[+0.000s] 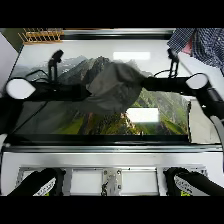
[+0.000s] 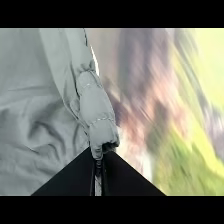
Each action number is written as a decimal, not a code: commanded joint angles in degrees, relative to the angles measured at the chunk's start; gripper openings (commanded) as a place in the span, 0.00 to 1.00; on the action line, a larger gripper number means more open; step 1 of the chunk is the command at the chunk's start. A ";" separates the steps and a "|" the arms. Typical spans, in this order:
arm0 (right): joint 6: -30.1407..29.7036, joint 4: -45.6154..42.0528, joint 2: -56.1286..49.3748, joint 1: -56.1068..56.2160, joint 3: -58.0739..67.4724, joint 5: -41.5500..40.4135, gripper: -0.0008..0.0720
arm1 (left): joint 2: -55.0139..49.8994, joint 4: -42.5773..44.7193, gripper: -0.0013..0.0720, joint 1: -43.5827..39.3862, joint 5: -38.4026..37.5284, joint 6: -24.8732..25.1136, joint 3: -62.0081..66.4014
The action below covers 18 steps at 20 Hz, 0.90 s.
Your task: Fold the clothes and pants, and hang the long-sleeved shirts on hangers.
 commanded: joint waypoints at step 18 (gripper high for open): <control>4.07 -10.23 6.25 -0.24 2.49 13.11 0.04 | -14.38 16.31 0.94 8.11 9.18 -12.63 -10.86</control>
